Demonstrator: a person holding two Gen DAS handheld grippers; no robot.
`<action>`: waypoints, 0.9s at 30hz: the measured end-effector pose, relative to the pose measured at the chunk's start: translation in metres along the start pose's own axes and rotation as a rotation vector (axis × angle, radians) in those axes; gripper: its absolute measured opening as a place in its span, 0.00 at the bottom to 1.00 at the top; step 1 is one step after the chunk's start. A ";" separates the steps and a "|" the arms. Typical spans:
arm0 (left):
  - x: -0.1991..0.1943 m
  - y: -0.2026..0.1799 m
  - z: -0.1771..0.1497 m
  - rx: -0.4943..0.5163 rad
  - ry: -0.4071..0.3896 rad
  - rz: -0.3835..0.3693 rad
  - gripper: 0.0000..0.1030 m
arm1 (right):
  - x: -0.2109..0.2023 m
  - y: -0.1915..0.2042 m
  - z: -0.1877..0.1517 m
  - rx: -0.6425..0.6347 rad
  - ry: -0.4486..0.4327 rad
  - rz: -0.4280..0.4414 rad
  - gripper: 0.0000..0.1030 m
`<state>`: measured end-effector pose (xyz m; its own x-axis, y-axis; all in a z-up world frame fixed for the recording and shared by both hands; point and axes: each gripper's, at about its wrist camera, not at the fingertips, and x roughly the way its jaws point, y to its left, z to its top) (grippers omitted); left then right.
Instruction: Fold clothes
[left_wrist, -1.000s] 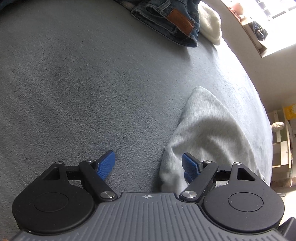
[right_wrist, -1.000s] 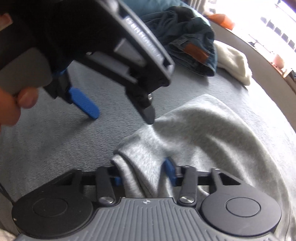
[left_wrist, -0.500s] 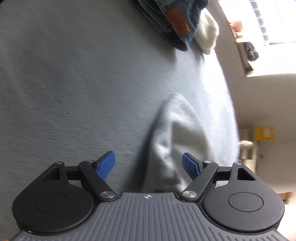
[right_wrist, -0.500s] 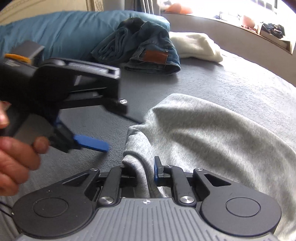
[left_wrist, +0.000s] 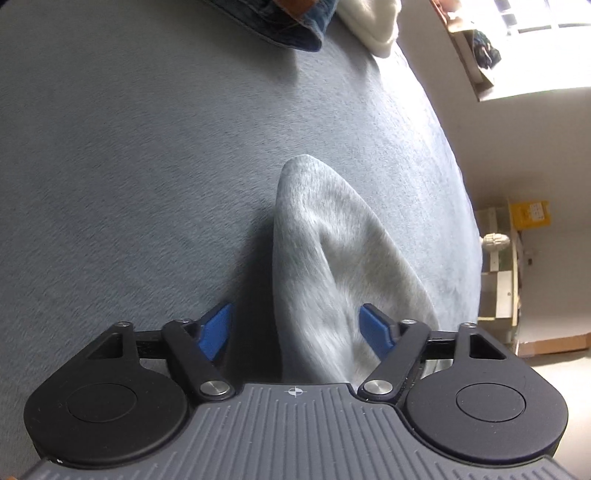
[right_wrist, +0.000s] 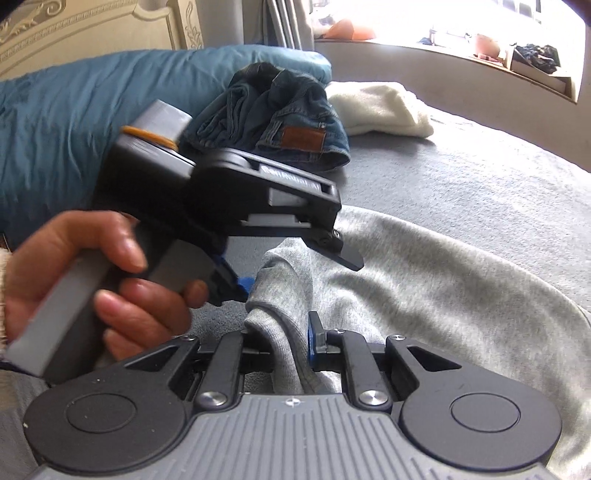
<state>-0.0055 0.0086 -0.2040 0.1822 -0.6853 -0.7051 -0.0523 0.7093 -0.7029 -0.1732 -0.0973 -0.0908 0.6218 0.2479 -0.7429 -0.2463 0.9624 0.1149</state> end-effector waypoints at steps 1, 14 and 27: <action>0.003 -0.002 0.002 0.006 0.004 0.007 0.56 | -0.003 -0.001 0.001 0.004 -0.003 0.002 0.15; 0.017 -0.066 0.009 0.055 -0.039 0.083 0.15 | -0.050 -0.036 -0.004 0.093 -0.067 0.027 0.14; 0.021 -0.193 -0.034 0.266 -0.088 0.101 0.08 | -0.119 -0.110 -0.030 0.343 -0.205 0.068 0.14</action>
<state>-0.0253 -0.1484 -0.0869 0.2738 -0.6008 -0.7511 0.1829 0.7992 -0.5726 -0.2422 -0.2363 -0.0348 0.7565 0.2960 -0.5832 -0.0515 0.9159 0.3981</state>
